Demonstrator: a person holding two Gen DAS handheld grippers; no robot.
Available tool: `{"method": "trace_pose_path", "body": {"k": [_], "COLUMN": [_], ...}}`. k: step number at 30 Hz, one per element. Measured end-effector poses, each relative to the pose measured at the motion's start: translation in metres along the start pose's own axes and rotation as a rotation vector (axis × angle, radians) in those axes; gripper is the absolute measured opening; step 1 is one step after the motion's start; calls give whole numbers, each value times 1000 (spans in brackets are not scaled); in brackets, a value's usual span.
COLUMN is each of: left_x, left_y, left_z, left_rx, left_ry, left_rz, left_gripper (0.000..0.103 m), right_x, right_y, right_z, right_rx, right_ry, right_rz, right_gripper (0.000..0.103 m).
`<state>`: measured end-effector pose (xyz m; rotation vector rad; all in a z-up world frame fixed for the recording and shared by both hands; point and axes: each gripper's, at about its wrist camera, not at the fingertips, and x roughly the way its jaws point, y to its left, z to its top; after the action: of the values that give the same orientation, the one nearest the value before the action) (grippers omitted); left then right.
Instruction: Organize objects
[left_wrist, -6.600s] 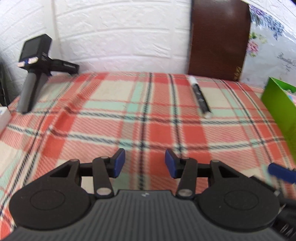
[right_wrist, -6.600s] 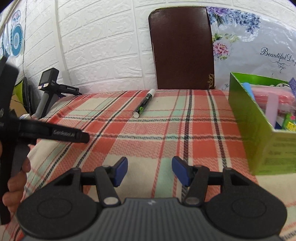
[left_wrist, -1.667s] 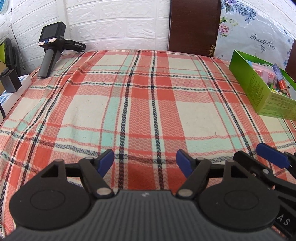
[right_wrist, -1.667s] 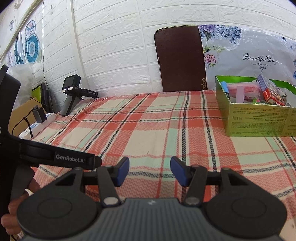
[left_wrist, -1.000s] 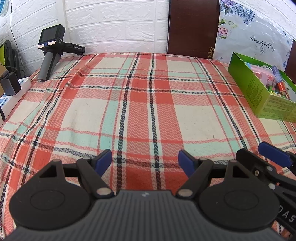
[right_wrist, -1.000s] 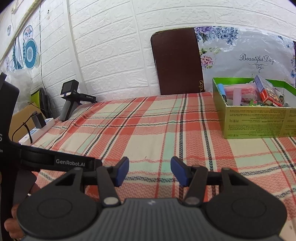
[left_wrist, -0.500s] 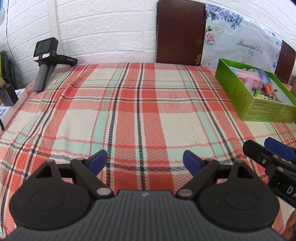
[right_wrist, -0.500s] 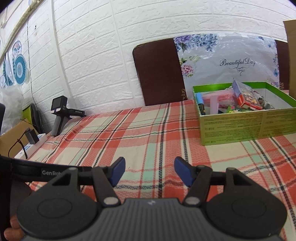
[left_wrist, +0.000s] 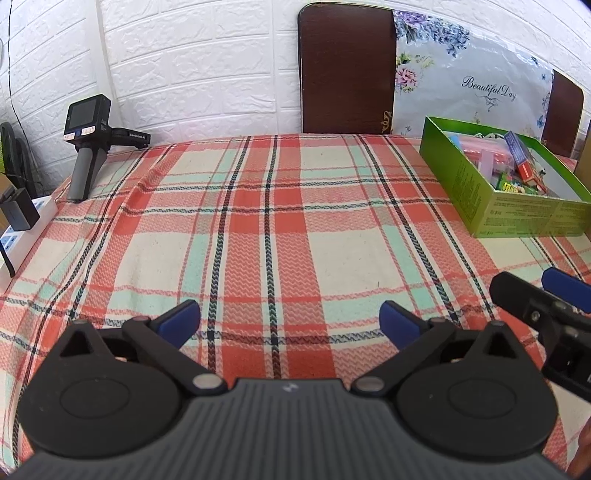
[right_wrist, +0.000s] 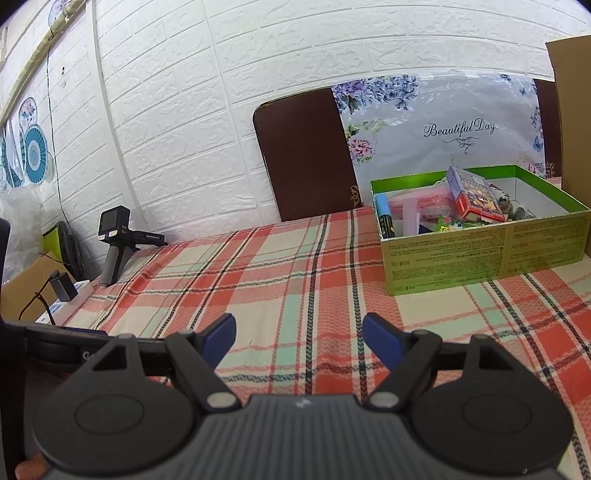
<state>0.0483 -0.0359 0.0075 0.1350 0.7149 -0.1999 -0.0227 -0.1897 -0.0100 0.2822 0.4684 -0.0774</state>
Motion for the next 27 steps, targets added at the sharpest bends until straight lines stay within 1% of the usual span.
{"method": "trace_pose_path", "body": {"k": [9,16,20,25,27], "left_x": [0,2,0,-3,-5], "left_y": [-3,-8,-8,-11,-12], "left_z": [0,-1,0,0,0], "left_rx": [1,29,34,29,26], "left_ry": [4,24,9,-19,-29], "left_rz": [12,55,59,80,87], "left_gripper": [103,103,103,103,103], "right_x": [0,0,2,3,3], "right_y": [-1,-1,-2,-4,-5], "right_z": [0,0,-1,-1,0], "right_rx": [7,8,12,26,35], "right_ry": [2,2,9,18,19], "right_rz": [-1,-2,-1,1,0], "right_gripper": [80,84,85,89,94]}}
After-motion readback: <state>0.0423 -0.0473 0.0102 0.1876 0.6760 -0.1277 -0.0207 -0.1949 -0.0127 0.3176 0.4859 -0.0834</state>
